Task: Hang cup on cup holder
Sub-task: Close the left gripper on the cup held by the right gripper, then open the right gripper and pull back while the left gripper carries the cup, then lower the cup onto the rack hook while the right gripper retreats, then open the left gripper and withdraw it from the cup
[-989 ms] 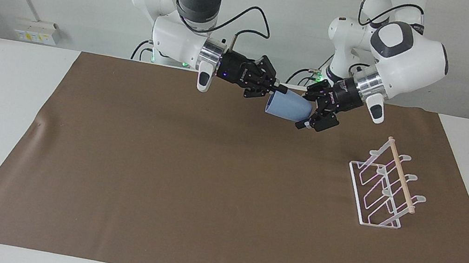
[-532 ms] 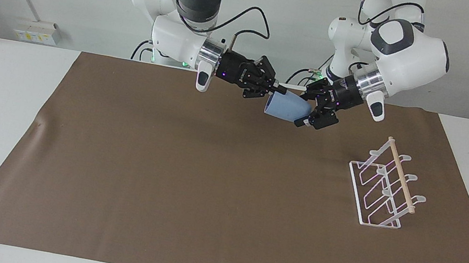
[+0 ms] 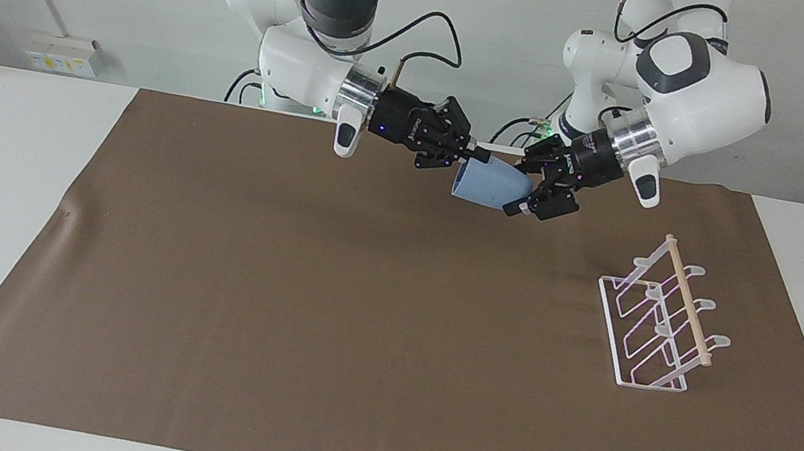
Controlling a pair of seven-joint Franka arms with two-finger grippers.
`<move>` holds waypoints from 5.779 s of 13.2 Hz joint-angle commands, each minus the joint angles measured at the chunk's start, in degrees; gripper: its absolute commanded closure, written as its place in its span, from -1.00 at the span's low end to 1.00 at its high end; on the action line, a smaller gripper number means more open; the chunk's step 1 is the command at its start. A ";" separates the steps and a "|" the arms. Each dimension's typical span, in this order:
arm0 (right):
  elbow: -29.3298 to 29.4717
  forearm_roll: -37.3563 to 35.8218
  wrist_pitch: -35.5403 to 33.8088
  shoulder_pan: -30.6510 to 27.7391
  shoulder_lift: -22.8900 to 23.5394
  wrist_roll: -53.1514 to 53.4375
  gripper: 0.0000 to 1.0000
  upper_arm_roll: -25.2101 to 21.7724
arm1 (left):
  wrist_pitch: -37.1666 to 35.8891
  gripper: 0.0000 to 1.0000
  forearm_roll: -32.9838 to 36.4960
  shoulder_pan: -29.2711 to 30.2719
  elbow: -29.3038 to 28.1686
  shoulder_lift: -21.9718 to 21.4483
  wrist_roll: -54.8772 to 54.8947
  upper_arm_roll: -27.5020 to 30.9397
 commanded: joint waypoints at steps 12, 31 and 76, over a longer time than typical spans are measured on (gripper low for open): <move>0.40 0.43 6.14 0.04 -0.99 6.09 -1.00 1.21 | -1.47 1.00 9.63 0.02 1.49 -0.77 -0.37 1.33; 3.90 -55.79 3.54 -1.89 -0.38 6.09 -1.00 -3.96 | 14.23 1.00 76.69 6.52 6.51 4.75 12.29 0.19; 19.91 -95.37 -41.49 0.04 -3.89 21.47 -1.00 -28.76 | 11.41 -1.00 68.69 10.92 8.76 6.53 40.70 -0.87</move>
